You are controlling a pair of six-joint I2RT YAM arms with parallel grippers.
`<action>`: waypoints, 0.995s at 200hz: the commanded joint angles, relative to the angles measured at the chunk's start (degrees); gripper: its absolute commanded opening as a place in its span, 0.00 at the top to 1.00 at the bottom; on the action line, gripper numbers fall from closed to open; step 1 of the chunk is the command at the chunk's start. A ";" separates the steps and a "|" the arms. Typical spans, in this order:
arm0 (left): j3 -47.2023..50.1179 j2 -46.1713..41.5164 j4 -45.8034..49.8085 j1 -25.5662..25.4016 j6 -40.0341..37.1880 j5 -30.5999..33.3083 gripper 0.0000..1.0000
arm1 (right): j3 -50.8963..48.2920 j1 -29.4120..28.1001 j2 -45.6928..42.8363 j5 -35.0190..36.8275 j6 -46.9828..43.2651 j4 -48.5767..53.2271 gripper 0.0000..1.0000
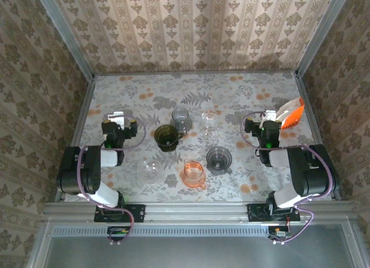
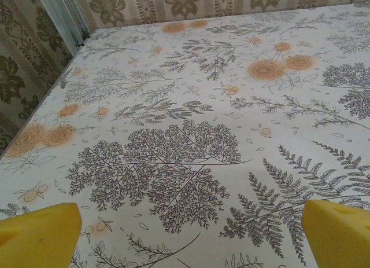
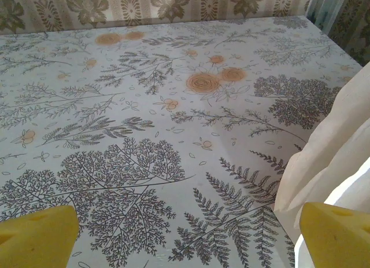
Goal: Place the coffee filter in the dripper
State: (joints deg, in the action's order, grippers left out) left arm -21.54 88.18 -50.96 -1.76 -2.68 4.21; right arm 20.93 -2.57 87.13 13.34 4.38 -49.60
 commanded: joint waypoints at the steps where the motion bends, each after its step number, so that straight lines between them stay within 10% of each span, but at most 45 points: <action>1: -1.31 0.51 -0.30 0.53 -0.66 -1.31 0.00 | 1.31 -0.42 0.58 1.34 -0.87 -1.62 0.00; 199: -1.40 0.52 -0.02 0.53 -0.99 -2.58 0.00 | 1.31 -0.40 0.58 1.33 -0.87 -1.64 0.00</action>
State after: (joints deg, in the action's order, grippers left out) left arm -21.58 88.18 -50.96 -1.76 -2.83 2.74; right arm 20.93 -2.57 87.13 13.50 4.38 -49.60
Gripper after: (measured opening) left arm 0.998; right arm 0.999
